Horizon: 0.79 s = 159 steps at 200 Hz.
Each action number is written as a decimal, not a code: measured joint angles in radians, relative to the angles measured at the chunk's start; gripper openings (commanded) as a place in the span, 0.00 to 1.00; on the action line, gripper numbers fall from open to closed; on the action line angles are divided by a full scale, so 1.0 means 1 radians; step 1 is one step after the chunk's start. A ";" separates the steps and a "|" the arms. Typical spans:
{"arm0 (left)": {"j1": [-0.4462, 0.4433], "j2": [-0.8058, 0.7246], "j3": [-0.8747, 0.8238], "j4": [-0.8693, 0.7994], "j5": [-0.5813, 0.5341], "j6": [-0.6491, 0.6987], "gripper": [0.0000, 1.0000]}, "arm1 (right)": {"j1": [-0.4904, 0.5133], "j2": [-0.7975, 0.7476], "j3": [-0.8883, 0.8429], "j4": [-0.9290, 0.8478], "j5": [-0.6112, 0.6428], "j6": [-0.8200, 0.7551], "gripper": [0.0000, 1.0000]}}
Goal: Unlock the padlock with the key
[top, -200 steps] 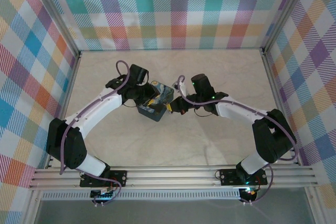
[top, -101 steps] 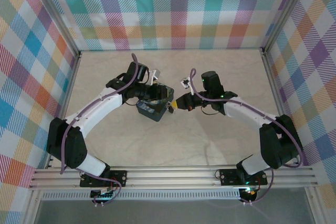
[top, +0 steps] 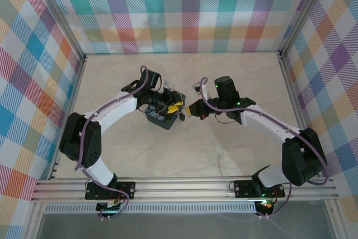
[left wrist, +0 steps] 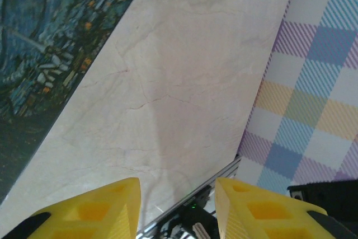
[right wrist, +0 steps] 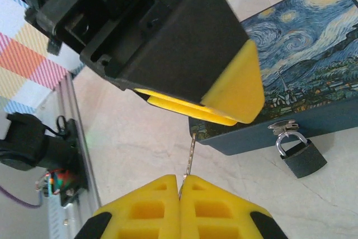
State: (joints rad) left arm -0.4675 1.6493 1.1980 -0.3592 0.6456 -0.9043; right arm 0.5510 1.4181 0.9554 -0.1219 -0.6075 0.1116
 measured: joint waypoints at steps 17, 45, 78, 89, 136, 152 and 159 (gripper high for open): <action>0.000 0.000 0.000 0.011 -0.002 -0.072 0.41 | 0.031 0.000 0.000 0.000 0.047 -0.026 0.01; 0.000 0.000 -0.011 0.050 -0.012 -0.183 0.40 | 0.063 0.001 0.000 0.009 0.106 -0.051 0.01; 0.000 0.000 -0.046 0.098 -0.025 -0.284 0.38 | 0.087 0.016 0.000 0.034 0.178 -0.066 0.01; 0.000 0.000 -0.050 0.100 -0.029 -0.309 0.37 | 0.092 0.024 0.000 0.041 0.200 -0.068 0.01; 0.000 -0.006 -0.057 0.104 -0.030 -0.360 0.34 | 0.100 0.047 0.000 0.081 0.254 -0.069 0.01; 0.000 -0.009 -0.057 0.104 -0.034 -0.366 0.32 | 0.104 0.057 0.000 0.086 0.264 -0.069 0.02; 0.000 -0.010 -0.057 0.104 -0.034 -0.368 0.31 | 0.105 0.061 0.000 0.087 0.268 -0.069 0.02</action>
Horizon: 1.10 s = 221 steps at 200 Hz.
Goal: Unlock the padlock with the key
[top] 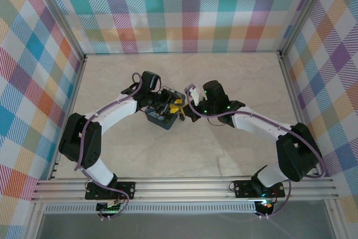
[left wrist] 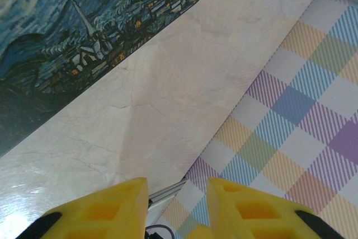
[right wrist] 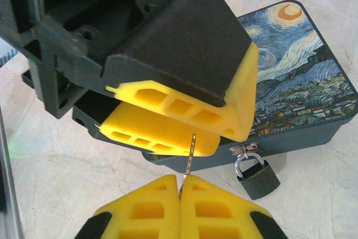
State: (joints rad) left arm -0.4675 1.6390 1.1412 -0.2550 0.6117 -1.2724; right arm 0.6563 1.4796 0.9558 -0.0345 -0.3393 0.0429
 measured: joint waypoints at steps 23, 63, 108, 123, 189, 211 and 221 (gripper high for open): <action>0.000 -0.005 0.000 0.000 0.000 0.000 0.30 | 0.007 0.016 0.000 0.004 0.013 0.000 0.02; 0.000 -0.008 0.000 0.000 0.000 0.000 0.27 | 0.012 0.025 0.000 0.013 0.025 0.000 0.02; 0.000 -0.008 0.000 -0.001 0.000 0.000 0.23 | 0.016 0.037 0.003 0.034 0.029 0.000 0.03; 0.000 -0.010 0.000 -0.003 -0.003 0.001 0.20 | 0.018 0.040 0.010 0.035 0.034 0.000 0.03; 0.000 -0.020 -0.001 -0.008 -0.010 0.014 0.00 | 0.019 0.046 0.024 0.041 0.040 0.009 0.36; 0.000 -0.021 0.005 -0.037 -0.030 0.071 0.00 | 0.019 0.041 0.019 0.041 0.020 0.020 0.59; 0.000 -0.021 0.013 -0.053 -0.039 0.110 0.00 | 0.015 0.027 0.007 0.042 0.008 0.034 0.64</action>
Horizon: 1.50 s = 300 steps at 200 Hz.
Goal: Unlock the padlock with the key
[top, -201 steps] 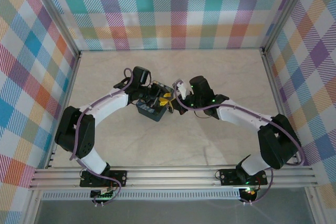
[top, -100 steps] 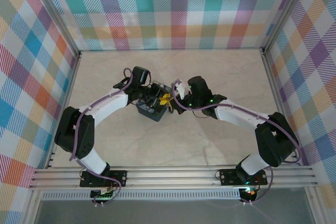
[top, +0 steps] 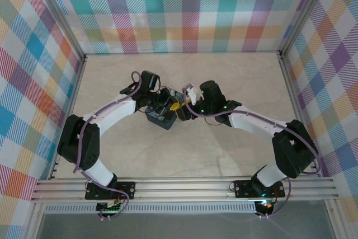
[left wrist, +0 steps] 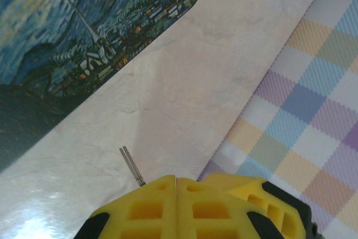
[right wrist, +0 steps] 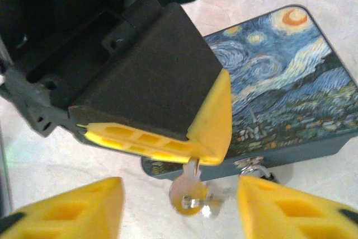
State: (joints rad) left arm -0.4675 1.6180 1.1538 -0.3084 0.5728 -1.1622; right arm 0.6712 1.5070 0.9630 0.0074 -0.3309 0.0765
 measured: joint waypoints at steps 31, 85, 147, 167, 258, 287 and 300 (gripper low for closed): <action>0.000 -0.023 0.027 -0.006 -0.033 0.135 0.00 | -0.046 -0.074 -0.031 0.004 -0.070 0.121 0.62; 0.000 -0.109 0.029 0.102 -0.031 0.261 0.00 | -0.105 -0.033 -0.011 0.114 -0.209 0.482 0.41; 0.000 -0.114 0.013 0.183 -0.006 0.310 0.00 | -0.105 -0.014 -0.043 0.283 -0.234 0.699 0.49; 0.000 -0.118 0.007 0.194 -0.005 0.322 0.00 | -0.111 -0.033 -0.059 0.303 -0.234 0.730 0.50; 0.000 -0.122 -0.014 0.225 0.043 0.336 0.00 | -0.141 -0.082 -0.066 0.323 -0.239 0.725 0.39; 0.000 -0.122 -0.021 0.244 0.050 0.325 0.00 | -0.141 -0.051 -0.065 0.358 -0.270 0.738 0.36; 0.000 -0.122 -0.021 0.253 0.054 0.322 0.00 | -0.141 -0.046 -0.066 0.365 -0.280 0.745 0.34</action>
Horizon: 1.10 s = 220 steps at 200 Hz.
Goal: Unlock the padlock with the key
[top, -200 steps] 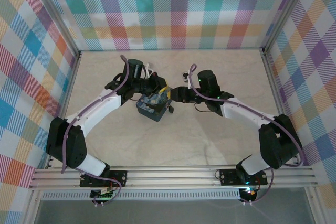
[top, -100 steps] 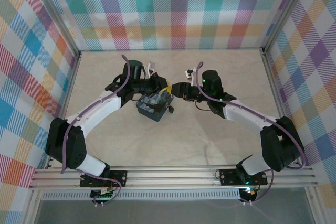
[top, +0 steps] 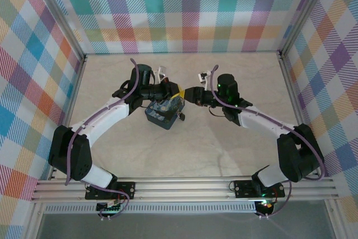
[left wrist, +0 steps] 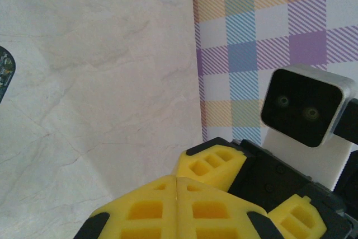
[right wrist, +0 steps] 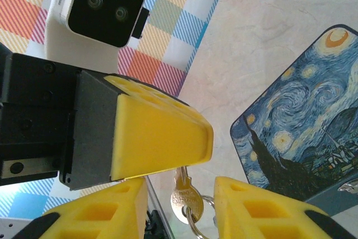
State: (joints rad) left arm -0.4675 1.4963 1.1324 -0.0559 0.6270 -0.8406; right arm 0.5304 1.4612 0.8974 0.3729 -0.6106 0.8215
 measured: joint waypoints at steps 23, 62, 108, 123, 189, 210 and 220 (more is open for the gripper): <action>0.000 0.000 0.000 0.008 0.002 -0.001 0.00 | 0.000 0.002 0.000 0.027 -0.016 0.013 0.31; 0.000 -0.002 0.000 0.024 0.009 -0.008 0.00 | -0.001 0.002 -0.023 0.071 -0.024 0.056 0.25; 0.000 -0.002 -0.004 0.041 0.012 -0.015 0.00 | -0.001 0.012 -0.050 0.138 -0.046 0.111 0.20; 0.000 -0.006 -0.006 0.041 0.012 -0.019 0.00 | -0.001 0.016 -0.055 0.155 -0.052 0.127 0.16; 0.005 -0.026 -0.031 0.072 0.016 -0.031 0.00 | -0.001 0.016 -0.079 0.220 -0.057 0.174 0.00; 0.005 -0.026 -0.037 0.085 0.016 -0.034 0.09 | -0.001 0.016 -0.085 0.236 -0.056 0.184 0.00; 0.006 -0.027 -0.037 0.084 0.016 -0.034 0.24 | -0.001 0.016 -0.086 0.236 -0.053 0.183 0.00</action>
State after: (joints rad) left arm -0.4618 1.4696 1.0954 0.0284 0.6430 -0.8742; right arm 0.5293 1.4776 0.8112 0.6086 -0.6636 1.0042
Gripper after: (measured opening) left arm 0.098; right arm 0.048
